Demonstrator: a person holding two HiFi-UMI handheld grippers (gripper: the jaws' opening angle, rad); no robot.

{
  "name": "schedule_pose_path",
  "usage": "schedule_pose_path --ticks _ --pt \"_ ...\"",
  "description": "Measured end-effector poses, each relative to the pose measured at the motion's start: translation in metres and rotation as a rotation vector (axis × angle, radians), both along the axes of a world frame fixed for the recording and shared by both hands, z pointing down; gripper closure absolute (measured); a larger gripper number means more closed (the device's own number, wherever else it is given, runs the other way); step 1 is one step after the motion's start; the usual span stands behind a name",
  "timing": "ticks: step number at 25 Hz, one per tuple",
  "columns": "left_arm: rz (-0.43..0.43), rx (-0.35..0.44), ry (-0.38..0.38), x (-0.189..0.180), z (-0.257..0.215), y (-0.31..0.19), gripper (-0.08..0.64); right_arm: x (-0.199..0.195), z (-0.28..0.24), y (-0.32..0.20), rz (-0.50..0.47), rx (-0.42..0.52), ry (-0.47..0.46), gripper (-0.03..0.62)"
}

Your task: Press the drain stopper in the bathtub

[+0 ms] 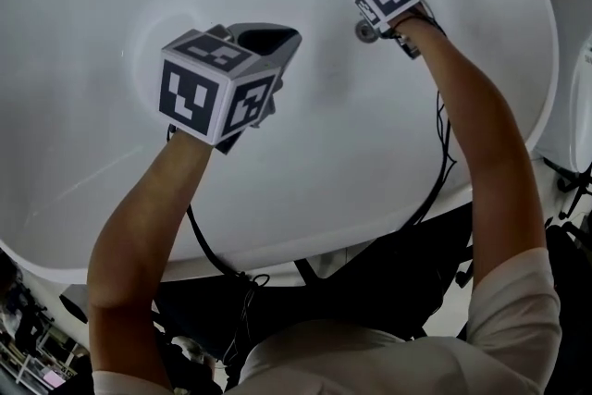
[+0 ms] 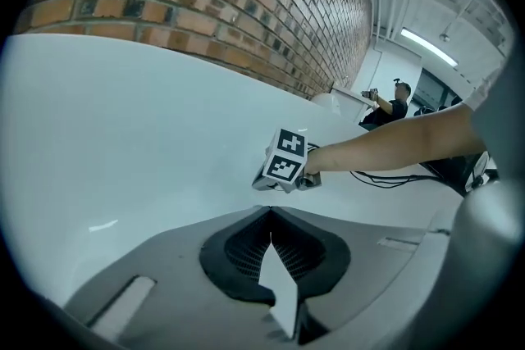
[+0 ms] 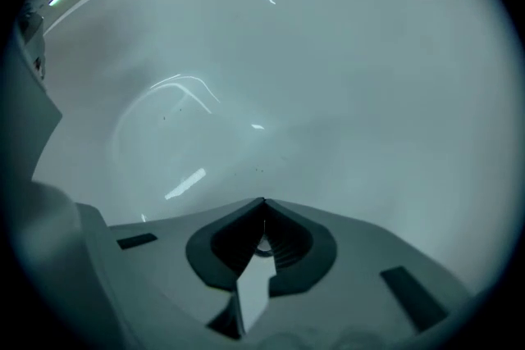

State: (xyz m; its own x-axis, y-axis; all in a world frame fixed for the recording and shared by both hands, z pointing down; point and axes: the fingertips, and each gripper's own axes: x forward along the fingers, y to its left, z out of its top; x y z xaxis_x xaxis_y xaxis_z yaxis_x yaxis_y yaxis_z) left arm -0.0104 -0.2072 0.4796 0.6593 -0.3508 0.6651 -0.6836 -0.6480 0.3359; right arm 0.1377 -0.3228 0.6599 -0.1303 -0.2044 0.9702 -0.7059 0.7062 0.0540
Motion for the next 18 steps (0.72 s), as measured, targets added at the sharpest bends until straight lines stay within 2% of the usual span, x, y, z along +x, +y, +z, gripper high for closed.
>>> schedule_pose_path --ticks 8,18 --pt "0.001 -0.089 -0.011 0.005 0.043 0.002 0.555 0.033 0.059 0.008 -0.027 -0.107 0.113 0.578" --pt "0.025 -0.181 -0.015 0.023 0.085 0.01 0.555 0.048 0.114 0.022 0.018 -0.209 0.106 0.578"
